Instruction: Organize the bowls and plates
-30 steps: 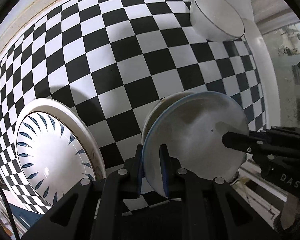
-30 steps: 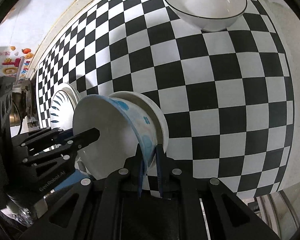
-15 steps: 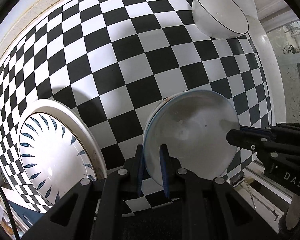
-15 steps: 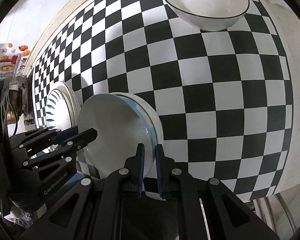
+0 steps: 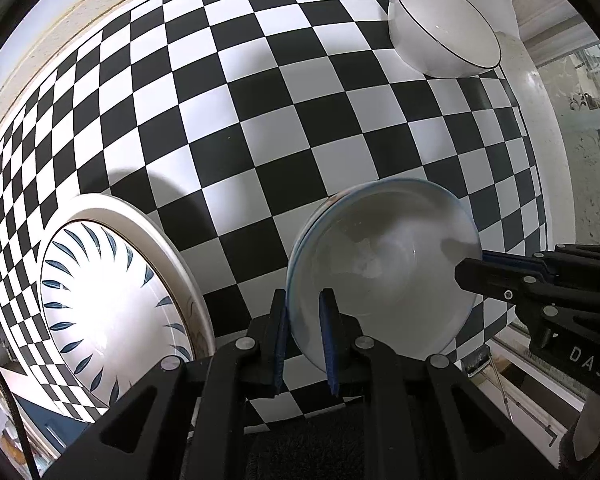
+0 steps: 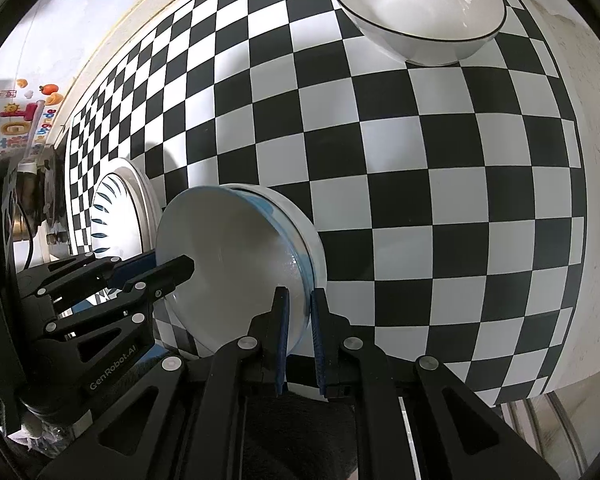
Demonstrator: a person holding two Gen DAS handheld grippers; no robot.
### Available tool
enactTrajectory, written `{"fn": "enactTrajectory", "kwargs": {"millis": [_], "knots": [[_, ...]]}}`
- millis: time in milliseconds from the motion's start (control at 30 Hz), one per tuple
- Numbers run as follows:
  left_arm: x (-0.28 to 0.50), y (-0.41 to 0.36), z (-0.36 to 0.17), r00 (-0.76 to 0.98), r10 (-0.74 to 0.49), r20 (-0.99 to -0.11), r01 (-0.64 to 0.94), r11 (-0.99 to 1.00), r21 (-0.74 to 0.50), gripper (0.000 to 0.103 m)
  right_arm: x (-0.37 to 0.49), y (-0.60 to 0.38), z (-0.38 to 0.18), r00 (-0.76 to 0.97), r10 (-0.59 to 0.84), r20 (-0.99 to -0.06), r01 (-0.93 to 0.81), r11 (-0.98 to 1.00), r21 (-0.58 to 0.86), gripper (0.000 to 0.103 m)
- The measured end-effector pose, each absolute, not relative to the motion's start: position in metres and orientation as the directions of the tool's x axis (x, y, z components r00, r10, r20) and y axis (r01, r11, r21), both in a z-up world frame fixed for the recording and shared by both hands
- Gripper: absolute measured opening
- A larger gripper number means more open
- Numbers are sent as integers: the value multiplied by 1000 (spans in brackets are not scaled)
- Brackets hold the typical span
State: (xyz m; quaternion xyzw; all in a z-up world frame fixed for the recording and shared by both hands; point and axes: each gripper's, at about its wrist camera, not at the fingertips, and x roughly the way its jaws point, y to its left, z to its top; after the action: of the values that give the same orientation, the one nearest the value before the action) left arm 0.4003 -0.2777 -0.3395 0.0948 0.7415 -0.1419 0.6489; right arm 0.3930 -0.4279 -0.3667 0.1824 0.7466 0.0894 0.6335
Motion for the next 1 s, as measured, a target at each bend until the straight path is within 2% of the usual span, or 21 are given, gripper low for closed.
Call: {"fn": "enactTrajectory", "kwargs": {"millis": [233,300,367,467,700,1000], "knots": [[394,-269,-317,-104,-52,-993,322,943,-83,14,394,-433,-368,-145,398,-906,153,914,377,14],[395,-265,-301,-73,-76,-994,311,946,-95,15,395,-438,-365,-139,398,-907,157,913,376,21],[402,-263,-287,-45,-116,-992,290,949,-124,23,398,-450,-360,-118,404,-907,183,907,380,35],[425,-266,-271,-6,-162,-987,273,949,-158,29,408,-475,-347,-69,416,-907,221,893,393,44],[506,-306,-277,0,-246,-969,250,939,-239,29,453,-543,-326,64,337,-939,303,890,340,46],[570,-368,-340,-155,-265,-952,262,918,-298,29,516,-585,-365,93,349,-933,395,847,356,46]]}}
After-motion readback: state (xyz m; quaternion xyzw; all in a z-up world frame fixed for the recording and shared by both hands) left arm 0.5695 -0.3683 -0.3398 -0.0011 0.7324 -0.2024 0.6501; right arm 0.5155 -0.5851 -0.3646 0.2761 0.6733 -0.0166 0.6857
